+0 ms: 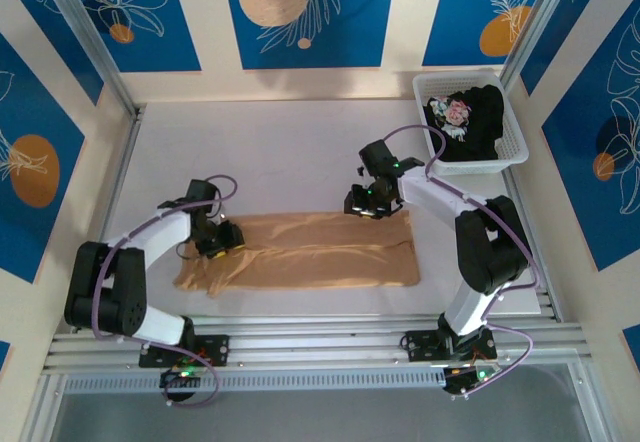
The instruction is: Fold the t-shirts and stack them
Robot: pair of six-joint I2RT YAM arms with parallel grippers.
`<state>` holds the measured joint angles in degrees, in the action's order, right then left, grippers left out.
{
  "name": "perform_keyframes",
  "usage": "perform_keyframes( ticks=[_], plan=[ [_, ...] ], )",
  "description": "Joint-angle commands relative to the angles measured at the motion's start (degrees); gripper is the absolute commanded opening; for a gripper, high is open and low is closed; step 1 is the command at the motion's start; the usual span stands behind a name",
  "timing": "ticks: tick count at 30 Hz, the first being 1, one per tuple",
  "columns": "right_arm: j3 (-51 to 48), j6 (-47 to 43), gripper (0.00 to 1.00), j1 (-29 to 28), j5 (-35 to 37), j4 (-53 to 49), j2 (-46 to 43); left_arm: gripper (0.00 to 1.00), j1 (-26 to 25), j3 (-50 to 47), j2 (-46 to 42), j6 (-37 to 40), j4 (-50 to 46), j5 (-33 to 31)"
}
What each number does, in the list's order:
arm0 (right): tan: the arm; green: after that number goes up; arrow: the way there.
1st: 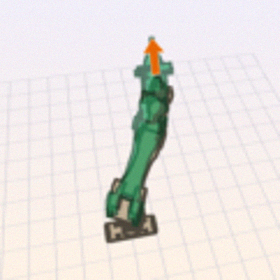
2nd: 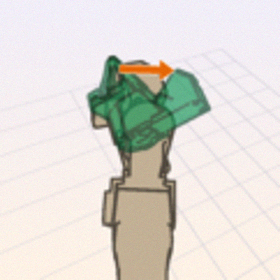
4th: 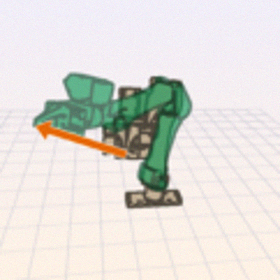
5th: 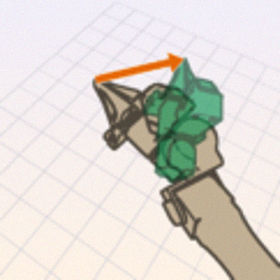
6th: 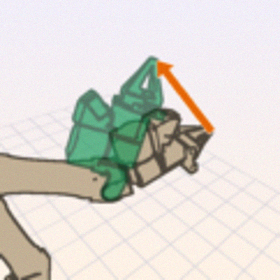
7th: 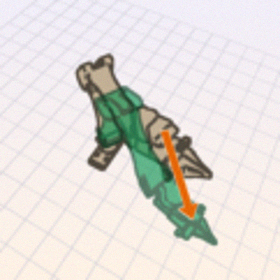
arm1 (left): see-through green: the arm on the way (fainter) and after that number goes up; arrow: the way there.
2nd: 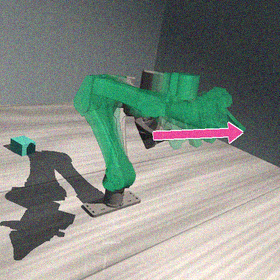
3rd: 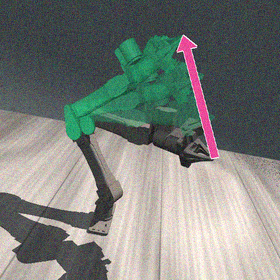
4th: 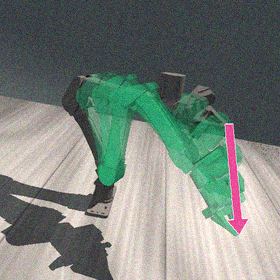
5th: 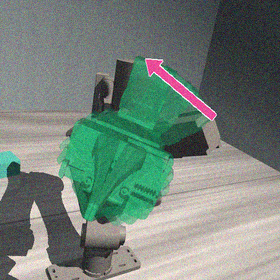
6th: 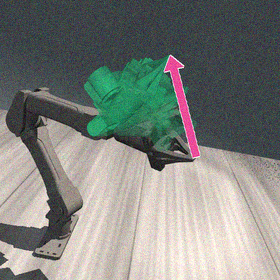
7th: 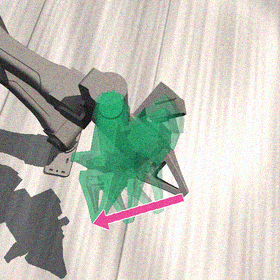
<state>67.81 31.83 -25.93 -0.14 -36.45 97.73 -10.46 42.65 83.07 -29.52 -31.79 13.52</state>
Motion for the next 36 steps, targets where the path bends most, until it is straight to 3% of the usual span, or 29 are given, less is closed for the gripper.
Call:
perform_keyframes(
  ticks=[1,5,9,17,23,36],
  plan=[
    [-0.9,-0.1,0.38,-0.3,-1.6,-0.1,-0.9,0.34,-1.4,0.1,0.9,0.7,0.7,1.1],
    [-0.7,0.1,0.38,-0.4,-1.2,-0.2,-0.8,0.13,-2.1,-0.5,-2.0,-1.8,-1.2,0.4],
    [-0.4,0.2,0.38,-0.4,-1.0,-0.3,-0.5,0.01,-3.0,-0.2,-7.2,-5.4,-5.3,-1.4],
    [-0.4,-0.1,0.37,-0.4,-0.5,-0.5,-0.2,0.00,-6.3,-3.2,-15.1,-20.6,-10.2,2.5],
    [-0.8,0.1,0.37,-0.4,-0.2,-1.0,0.0,0.00,-11.2,-3.1,-18.8,-32.3,-11.3,0.9],
    [-2.2,0.0,0.37,0.0,-0.1,-1.2,-0.7,0.00,-22.0,0.5,-13.5,-44.3,-11.0,-2.5]
  ],
)
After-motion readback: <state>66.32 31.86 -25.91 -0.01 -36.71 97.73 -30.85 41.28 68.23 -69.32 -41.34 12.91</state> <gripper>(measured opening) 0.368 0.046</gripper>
